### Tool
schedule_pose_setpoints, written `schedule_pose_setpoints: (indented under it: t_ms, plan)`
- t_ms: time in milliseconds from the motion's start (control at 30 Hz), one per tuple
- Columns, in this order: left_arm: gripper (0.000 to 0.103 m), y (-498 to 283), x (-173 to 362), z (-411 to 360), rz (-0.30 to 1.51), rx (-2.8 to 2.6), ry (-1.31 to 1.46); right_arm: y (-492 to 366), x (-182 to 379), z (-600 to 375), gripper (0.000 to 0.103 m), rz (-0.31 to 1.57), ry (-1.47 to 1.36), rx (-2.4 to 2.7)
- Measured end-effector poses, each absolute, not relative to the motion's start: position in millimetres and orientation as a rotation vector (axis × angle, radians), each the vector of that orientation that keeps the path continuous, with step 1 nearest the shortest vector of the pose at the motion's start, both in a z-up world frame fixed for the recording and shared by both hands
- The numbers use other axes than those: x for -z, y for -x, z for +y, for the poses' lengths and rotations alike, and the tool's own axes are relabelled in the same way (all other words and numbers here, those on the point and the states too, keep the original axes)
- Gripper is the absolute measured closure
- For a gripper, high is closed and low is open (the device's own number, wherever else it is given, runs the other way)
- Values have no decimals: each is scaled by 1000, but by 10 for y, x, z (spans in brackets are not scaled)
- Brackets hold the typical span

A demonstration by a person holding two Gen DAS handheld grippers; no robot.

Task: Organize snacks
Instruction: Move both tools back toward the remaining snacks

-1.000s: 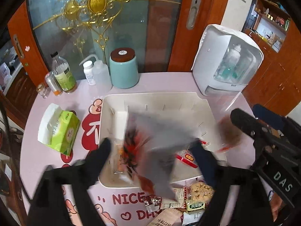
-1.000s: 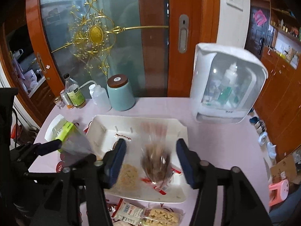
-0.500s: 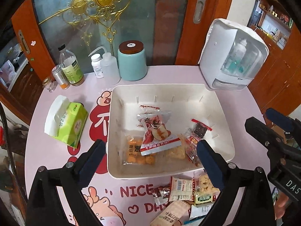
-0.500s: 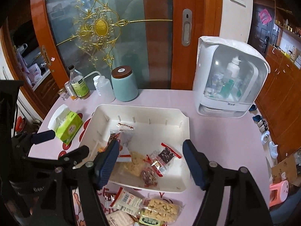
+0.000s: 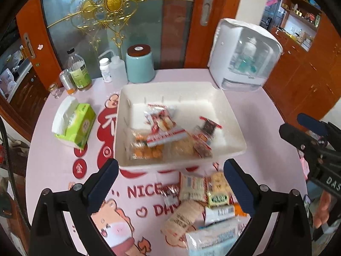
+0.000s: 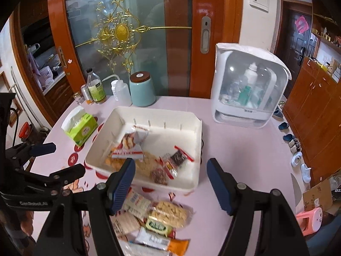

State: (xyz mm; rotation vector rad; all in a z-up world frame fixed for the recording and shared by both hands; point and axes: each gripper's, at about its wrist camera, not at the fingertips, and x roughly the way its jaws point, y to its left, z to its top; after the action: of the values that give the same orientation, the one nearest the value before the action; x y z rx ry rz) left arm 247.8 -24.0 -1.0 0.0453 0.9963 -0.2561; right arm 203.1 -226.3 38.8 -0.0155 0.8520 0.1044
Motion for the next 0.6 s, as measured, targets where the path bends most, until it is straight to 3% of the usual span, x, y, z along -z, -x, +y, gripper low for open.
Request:
schedule_pose_setpoints:
  t_ms: [300, 600]
  plan:
    - [1, -1752, 335, -372, 1058, 345, -14, -1470, 80, -2438, 33, 920, 80, -146]
    - [1, -1180, 1125, -564, 1200, 402, 51, -1156, 760, -2433, 33, 1039, 118, -233]
